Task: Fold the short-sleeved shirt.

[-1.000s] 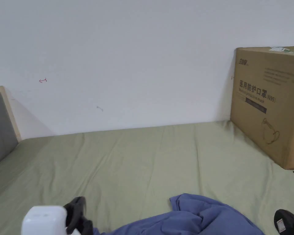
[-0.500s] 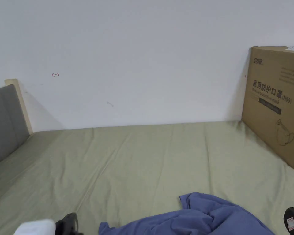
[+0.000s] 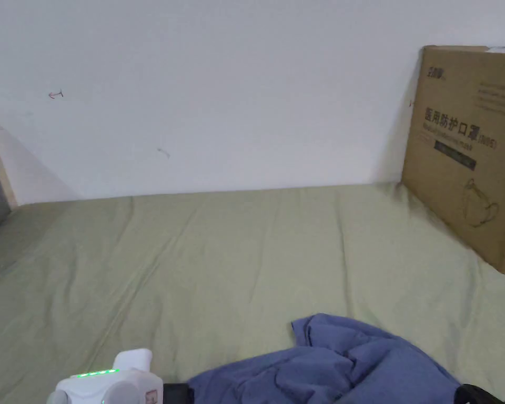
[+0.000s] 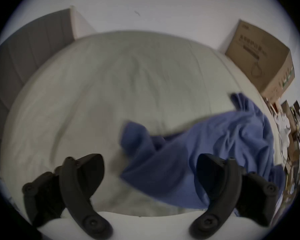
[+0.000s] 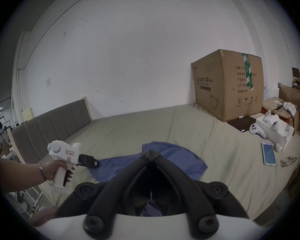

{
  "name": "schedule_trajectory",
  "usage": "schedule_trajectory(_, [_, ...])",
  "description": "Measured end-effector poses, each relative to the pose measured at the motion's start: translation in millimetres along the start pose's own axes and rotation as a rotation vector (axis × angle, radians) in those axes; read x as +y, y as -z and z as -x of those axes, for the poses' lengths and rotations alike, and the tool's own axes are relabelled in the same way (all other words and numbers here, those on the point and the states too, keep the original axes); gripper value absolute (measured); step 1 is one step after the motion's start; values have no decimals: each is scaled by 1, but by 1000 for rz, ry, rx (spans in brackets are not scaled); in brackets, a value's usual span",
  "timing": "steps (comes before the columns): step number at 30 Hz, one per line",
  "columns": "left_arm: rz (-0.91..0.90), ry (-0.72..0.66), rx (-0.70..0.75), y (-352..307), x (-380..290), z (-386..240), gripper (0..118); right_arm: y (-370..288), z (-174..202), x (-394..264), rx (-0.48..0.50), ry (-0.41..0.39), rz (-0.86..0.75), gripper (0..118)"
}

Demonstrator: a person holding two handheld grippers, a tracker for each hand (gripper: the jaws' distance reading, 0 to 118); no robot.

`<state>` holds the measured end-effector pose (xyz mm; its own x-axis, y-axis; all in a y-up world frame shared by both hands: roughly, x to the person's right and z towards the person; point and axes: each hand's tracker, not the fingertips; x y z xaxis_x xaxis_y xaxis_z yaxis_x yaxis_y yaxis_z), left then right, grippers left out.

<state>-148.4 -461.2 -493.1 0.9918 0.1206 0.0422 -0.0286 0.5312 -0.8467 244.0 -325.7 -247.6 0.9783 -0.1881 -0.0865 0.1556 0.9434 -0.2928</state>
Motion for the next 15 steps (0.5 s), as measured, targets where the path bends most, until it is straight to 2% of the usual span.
schedule_trajectory(1, [1,-7,-26,3,-10,-7,88,7,-3,-1,-4,8,20,0])
schedule_trajectory(3, [-201,27,97,-13,-30,-20,62,25,-11,3,3,21,44,0])
schedule_trajectory(4, [-283,21,51,-21,-40,-26,40,36,-15,6,2,18,51,0])
schedule_trajectory(5, [-351,16,76,-30,-52,-30,14,50,-19,11,7,5,67,0])
schedule_trajectory(6, [-423,-2,27,-38,-60,-32,4,65,-23,17,20,-14,92,0])
schedule_trajectory(9, [-709,-56,34,-76,-88,-30,4,124,-35,39,40,-72,190,0])
schedule_trajectory(12, [-785,-30,-13,-94,-80,-26,4,199,-47,59,114,-70,364,0])
schedule_trajectory(13, [-816,-33,-16,-94,-83,-24,4,224,-51,64,139,-56,446,7])
schedule_trajectory(14, [-832,-37,-3,-93,-86,-22,4,249,-54,65,101,-32,500,26])
schedule_trajectory(15, [-819,-36,11,-89,-88,-19,4,274,-58,65,66,-11,564,75])
